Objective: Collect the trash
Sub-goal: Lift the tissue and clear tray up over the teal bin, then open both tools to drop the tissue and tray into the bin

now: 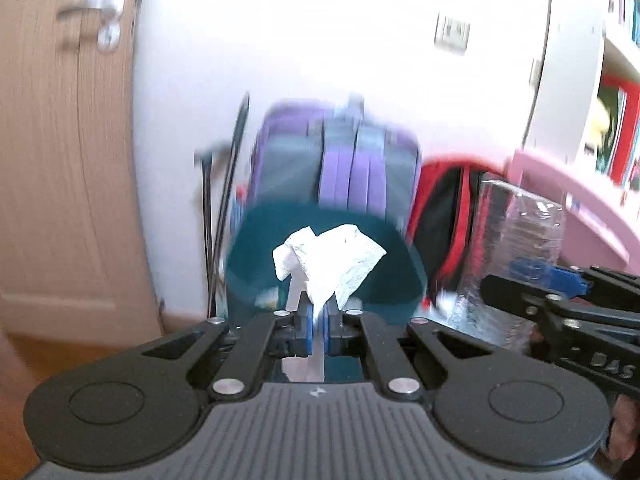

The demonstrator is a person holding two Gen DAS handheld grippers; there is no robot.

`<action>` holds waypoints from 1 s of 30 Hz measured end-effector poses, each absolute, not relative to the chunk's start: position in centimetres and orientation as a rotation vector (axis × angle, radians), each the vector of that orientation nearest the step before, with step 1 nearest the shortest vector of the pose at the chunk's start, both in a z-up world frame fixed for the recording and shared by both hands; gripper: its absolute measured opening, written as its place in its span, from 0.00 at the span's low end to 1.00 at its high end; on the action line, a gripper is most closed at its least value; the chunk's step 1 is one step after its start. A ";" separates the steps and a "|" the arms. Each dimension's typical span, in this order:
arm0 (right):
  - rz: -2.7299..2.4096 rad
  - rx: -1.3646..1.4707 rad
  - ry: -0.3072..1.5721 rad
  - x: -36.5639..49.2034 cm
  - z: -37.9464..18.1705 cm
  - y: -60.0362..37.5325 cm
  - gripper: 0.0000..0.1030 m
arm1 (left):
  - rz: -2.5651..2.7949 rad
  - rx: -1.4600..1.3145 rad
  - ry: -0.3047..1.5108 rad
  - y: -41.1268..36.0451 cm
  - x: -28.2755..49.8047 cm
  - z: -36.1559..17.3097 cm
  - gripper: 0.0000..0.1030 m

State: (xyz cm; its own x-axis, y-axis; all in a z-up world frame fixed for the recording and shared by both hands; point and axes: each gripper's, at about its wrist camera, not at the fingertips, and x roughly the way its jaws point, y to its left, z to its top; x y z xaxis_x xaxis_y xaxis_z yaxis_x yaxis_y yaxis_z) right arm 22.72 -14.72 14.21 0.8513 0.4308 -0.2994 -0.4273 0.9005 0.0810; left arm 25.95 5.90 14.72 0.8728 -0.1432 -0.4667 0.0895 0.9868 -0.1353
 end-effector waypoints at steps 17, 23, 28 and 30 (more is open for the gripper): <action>0.351 -0.043 0.300 34.8 14.8 -10.7 0.39 | -0.068 -0.055 0.571 3.8 37.9 12.8 0.05; 0.371 -0.066 0.424 37.7 11.9 -10.0 0.41 | -0.081 -0.033 0.705 4.0 41.3 9.1 0.05; 0.388 -0.064 0.514 39.2 10.4 -9.7 0.42 | -0.106 -0.027 0.777 4.2 42.5 7.4 0.05; 0.395 -0.064 0.550 39.6 10.0 -9.6 0.43 | -0.104 -0.012 0.783 4.2 42.7 7.1 0.05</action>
